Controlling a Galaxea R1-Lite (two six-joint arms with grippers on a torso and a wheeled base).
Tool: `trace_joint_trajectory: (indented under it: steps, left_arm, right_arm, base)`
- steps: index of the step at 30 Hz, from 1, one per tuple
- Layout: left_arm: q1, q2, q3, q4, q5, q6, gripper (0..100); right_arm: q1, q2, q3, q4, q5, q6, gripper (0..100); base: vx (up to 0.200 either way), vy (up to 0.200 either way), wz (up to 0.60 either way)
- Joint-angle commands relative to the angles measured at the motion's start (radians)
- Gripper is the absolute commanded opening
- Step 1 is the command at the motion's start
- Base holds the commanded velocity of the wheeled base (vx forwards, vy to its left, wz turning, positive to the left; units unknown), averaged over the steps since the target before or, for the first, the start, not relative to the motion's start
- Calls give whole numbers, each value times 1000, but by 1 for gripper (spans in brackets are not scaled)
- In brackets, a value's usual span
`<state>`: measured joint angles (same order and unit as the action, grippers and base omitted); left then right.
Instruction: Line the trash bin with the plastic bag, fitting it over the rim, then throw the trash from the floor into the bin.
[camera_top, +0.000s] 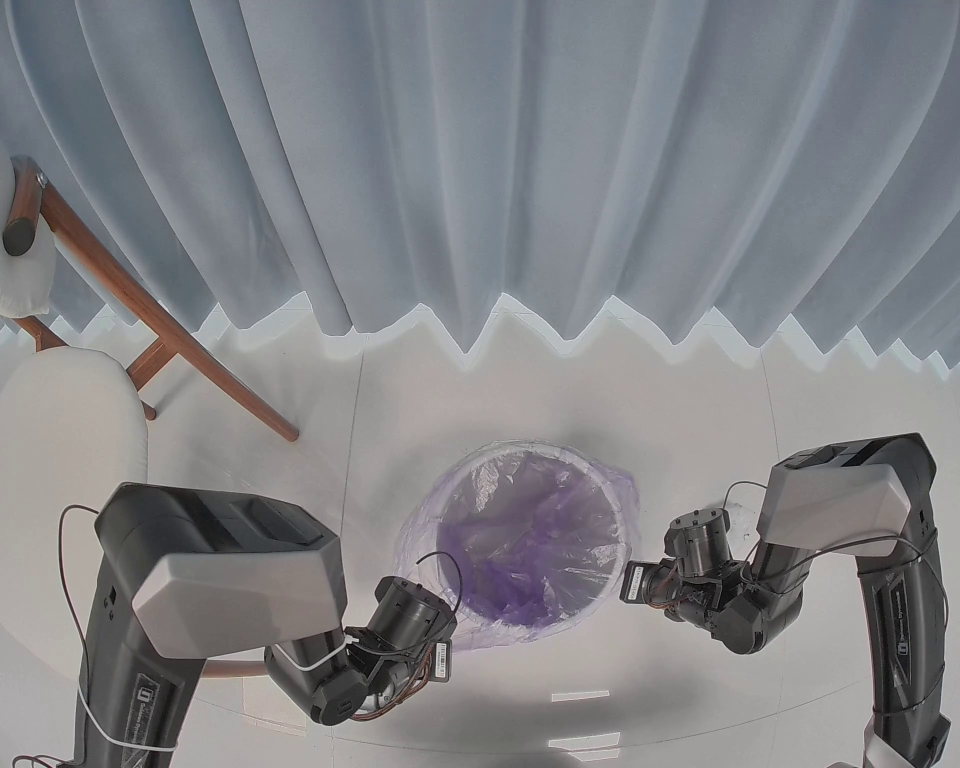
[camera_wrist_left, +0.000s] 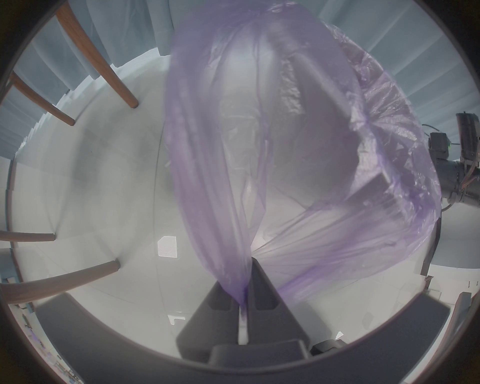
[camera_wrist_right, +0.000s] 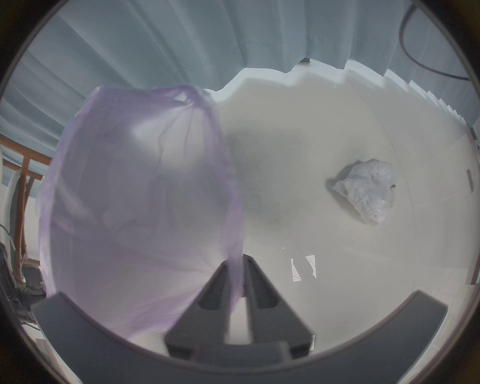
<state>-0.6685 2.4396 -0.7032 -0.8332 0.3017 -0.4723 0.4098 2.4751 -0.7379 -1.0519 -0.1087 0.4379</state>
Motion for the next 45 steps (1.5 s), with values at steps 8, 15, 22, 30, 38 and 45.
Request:
trace_joint_trajectory:
  steps: [8,15,22,30,38,45]
  left_arm:
    - [-33,-149,143,-17,-24,-8,100]
    - [-43,-307,401,-156,-38,-26,100]
    - [-13,-468,662,-408,-36,-112,100]
    - [15,-596,703,-495,-38,-327,100]
    - [168,-464,567,-508,-125,-328,100]
    - [210,-320,315,-492,-184,-250,100]
  right_arm:
    - [-3,-124,210,-71,6,22,100]
    - [-16,-240,364,-181,7,84,100]
    - [-32,-446,565,-209,80,148,100]
    - [-25,-519,555,-181,150,252,100]
    - [32,-446,393,-85,141,249,100]
    - [101,-469,391,-74,75,248,100]
  base:
    - [0,0,0]
    - [0,0,0]
    - [0,0,0]
    - [0,0,0]
    - [0,0,0]
    - [0,0,0]
